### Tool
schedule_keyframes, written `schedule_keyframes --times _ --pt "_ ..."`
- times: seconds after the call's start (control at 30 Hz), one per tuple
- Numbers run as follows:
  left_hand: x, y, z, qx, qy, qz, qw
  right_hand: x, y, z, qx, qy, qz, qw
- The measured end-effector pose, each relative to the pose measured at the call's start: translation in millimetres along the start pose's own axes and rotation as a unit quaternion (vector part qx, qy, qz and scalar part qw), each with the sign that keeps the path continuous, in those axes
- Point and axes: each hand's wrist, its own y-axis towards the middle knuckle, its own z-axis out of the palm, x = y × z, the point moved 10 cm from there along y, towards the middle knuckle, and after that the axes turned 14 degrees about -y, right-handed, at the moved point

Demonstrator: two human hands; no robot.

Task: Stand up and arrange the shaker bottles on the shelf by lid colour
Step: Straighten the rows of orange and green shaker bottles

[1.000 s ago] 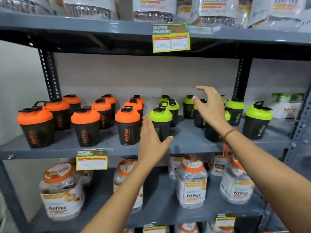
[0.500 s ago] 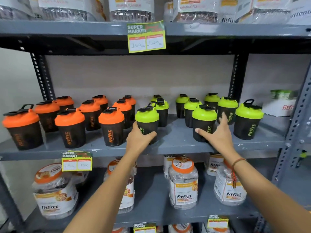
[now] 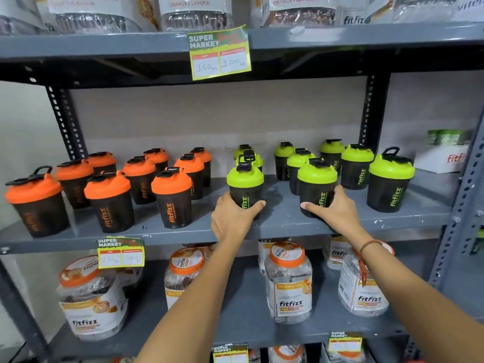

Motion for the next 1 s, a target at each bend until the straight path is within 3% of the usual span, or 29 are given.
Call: schedule_keyframes --times 0.67,1.0 --pt "-5.6 -7.8 13.4 -0.042 0.006 0.019 0.999 5.9 -5.6 -2.1 -0.006 -0.035 -0.008 0.999" --pt "-8.7 -12.5 12.4 -0.013 0.0 0.031 0.999 3.7 -5.0 -2.3 -0.001 -0.017 -0.006 1.0"
